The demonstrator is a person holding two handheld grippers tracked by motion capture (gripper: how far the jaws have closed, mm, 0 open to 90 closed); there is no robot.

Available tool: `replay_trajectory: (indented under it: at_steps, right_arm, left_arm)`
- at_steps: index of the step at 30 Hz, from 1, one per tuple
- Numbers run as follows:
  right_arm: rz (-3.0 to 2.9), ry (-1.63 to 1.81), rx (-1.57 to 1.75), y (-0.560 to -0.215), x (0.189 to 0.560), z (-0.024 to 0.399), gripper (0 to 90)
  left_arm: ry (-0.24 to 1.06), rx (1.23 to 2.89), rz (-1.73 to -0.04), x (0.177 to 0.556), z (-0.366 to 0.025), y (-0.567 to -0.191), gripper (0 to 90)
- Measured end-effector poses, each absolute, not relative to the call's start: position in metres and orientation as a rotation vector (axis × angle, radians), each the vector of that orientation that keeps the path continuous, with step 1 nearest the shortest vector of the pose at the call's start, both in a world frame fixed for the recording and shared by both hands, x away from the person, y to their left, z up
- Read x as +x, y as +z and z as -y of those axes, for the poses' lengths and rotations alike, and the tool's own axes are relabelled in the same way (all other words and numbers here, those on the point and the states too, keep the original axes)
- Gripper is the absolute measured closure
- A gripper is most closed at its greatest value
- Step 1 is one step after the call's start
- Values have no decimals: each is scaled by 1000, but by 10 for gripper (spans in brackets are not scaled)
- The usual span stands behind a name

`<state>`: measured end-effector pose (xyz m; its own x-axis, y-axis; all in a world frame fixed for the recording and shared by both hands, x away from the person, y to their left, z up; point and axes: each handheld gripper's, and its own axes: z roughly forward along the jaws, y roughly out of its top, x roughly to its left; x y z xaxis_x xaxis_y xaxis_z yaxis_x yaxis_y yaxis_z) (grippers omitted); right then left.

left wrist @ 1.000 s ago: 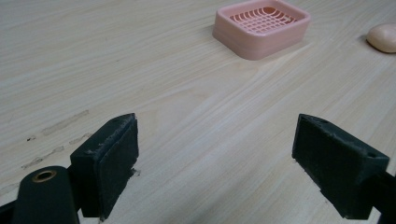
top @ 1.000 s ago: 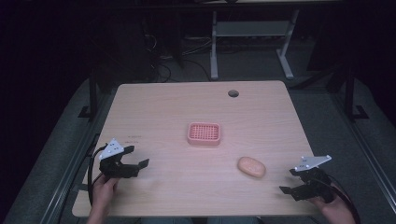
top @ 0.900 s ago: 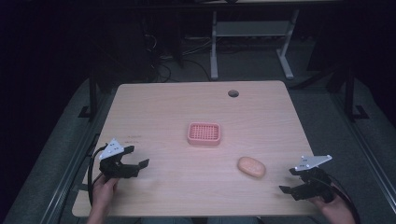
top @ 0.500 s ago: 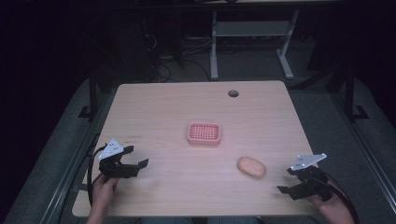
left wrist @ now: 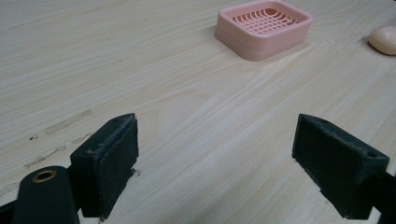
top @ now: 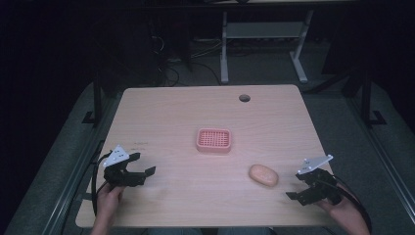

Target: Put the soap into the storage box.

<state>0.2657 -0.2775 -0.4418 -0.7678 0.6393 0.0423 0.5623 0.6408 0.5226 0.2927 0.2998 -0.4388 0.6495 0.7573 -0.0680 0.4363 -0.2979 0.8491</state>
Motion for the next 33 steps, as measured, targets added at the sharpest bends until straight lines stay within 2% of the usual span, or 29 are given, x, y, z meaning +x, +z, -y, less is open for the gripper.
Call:
replay_trajectory:
  at_steps: [23,33]
  right_arm:
    - [-2761,701,915,-437,280,253,192]
    - [-2788,667,857,-424,292,236,189]
  left_arm:
    - [439,1937,-937,293,-300,-439,143]
    - [430,1930,-943,292,-300,-438,142]
